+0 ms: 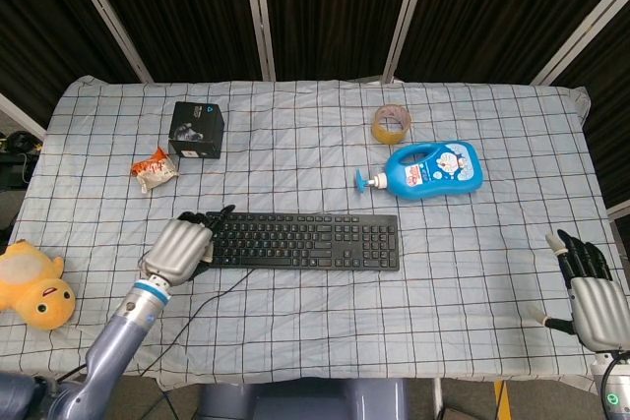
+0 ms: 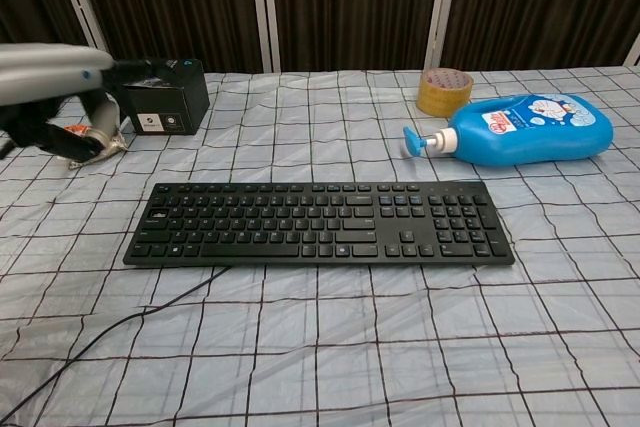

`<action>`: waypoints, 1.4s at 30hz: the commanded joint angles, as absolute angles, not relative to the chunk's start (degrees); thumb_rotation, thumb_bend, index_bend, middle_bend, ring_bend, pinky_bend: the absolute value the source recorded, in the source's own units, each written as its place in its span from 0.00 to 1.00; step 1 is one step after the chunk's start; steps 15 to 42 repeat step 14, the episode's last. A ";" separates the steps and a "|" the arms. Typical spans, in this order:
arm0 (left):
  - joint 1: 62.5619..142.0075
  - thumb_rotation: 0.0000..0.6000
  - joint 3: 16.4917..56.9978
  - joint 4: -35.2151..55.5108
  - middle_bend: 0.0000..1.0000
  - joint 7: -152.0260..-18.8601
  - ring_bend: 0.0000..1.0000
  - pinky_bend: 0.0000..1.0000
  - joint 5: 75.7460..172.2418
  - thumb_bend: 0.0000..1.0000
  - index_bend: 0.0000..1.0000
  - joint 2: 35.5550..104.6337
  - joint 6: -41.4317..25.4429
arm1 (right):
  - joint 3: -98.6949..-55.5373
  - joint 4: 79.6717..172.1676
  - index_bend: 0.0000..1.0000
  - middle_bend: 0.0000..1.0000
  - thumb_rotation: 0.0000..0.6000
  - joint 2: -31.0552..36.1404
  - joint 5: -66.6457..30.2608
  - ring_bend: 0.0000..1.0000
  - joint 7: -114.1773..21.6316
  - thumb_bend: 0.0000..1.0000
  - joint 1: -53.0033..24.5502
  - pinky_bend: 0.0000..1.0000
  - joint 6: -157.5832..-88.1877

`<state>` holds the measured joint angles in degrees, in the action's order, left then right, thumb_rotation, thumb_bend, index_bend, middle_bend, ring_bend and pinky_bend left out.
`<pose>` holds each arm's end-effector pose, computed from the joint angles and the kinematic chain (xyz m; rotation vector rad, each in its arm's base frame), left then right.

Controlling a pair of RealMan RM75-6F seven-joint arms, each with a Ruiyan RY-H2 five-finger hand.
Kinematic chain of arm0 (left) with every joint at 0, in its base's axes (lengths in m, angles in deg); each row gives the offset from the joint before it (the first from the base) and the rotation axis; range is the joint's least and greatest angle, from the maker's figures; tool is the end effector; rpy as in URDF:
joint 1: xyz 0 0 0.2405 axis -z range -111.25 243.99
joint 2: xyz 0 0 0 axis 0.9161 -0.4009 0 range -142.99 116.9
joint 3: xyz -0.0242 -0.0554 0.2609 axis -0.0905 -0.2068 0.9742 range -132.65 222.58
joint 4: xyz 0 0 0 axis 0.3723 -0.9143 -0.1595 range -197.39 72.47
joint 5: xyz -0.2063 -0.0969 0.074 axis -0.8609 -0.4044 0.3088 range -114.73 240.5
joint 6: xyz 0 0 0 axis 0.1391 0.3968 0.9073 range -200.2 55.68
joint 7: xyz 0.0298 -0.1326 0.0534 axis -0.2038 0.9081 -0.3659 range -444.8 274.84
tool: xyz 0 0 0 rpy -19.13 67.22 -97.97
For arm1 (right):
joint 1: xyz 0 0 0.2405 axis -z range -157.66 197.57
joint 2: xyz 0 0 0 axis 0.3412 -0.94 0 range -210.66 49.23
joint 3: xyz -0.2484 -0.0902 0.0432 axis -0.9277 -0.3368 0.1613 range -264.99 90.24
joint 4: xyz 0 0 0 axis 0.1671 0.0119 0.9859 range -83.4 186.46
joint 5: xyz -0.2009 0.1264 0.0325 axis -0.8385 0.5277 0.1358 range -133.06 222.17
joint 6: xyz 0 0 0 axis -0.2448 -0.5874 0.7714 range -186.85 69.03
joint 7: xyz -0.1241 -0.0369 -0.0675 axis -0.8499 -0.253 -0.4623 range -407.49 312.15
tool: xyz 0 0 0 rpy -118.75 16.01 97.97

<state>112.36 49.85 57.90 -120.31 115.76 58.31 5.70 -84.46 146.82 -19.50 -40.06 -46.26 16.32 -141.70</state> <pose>-0.1342 0.2682 0.0359 -1.8419 -0.9125 -0.7905 -0.3356 -0.1788 0.1451 1.3655 -0.9742 0.8773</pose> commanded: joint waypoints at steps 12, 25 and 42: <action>88.92 1.00 59.91 38.91 0.00 -102.28 0.00 0.00 141.84 0.02 0.00 56.42 25.59 | -84.68 146.68 0.03 0.00 1.00 -19.06 -40.60 0.00 -47.77 0.08 16.24 0.00 -141.81; 87.39 1.00 60.47 36.88 0.00 -101.60 0.00 0.00 142.59 0.02 0.00 56.53 26.03 | -84.70 146.69 0.03 0.00 1.00 -19.02 -40.60 0.00 -47.84 0.08 16.22 0.00 -141.77; 87.39 1.00 60.47 36.88 0.00 -101.60 0.00 0.00 142.59 0.02 0.00 56.53 26.03 | -84.70 146.69 0.03 0.00 1.00 -19.02 -40.60 0.00 -47.84 0.08 16.22 0.00 -141.77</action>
